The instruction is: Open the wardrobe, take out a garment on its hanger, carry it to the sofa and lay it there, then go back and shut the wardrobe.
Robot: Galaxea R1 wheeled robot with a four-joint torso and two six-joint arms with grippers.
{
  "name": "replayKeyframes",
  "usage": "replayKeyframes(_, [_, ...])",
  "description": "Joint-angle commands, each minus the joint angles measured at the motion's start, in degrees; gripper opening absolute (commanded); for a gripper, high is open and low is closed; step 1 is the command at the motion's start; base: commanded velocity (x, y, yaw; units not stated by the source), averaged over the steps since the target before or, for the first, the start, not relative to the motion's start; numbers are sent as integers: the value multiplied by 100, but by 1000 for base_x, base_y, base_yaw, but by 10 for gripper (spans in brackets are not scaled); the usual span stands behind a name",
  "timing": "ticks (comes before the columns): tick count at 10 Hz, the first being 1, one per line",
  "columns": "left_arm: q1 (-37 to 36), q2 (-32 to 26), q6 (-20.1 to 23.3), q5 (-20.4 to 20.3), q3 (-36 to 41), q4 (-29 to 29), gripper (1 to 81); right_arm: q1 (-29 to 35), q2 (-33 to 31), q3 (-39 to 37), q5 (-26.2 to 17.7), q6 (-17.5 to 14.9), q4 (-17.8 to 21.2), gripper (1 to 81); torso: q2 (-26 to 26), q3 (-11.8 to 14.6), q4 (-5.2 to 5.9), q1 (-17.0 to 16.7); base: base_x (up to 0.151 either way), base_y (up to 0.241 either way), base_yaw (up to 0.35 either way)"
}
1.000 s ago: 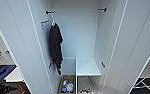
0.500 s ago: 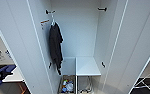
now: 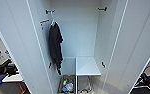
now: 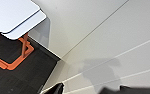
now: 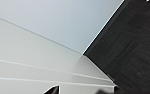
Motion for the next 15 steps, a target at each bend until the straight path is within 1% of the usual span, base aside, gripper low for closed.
replayKeyframes(1, [-630,560,-215,397,-121,-240,811,459,361,451,11,62,431,811,0,0,0,0,0,0,0])
replayKeyframes(2, [-507,842,-224,406,-104,-284,811,362,765,644,73,53,440,811,0,0,0,0,0,0,0])
replayKeyframes(4, [-279,1448,-259,353,449,-346,811,82,1495,760,117,9,370,811,5,-2,0,5,0,0,0])
replayKeyframes(5, [-164,1824,-294,326,546,-346,811,-77,1758,830,221,-18,352,811,7,-5,0,5,0,0,0])
replayKeyframes(7, [81,2397,-312,283,494,-311,811,-349,2076,1049,511,-26,239,811,7,-5,2,6,0,0,0])
replayKeyframes(9, [231,2637,-268,256,485,-258,811,-473,2314,1112,653,-26,45,811,7,-5,6,6,0,0,0])
replayKeyframes(10, [423,2645,-259,256,476,-223,811,-586,2402,1041,644,-26,-34,811,7,-7,9,6,0,0,0])
replayKeyframes(11, [774,2619,-250,256,450,-82,811,-823,2437,857,644,-26,-201,811,7,-7,9,9,0,0,0])
replayKeyframes(12, [1204,2593,-154,239,371,173,811,-1130,2464,620,644,-26,-412,811,9,-9,9,11,0,0,0])
replayKeyframes(13, [1730,2584,89,66,345,460,811,-1472,2507,419,636,-26,-700,811,11,-11,6,13,0,0,0])
replayKeyframes(15, [2797,2628,567,-491,336,929,811,-2212,2798,-259,636,-26,-1309,811,11,-11,9,13,0,0,0])
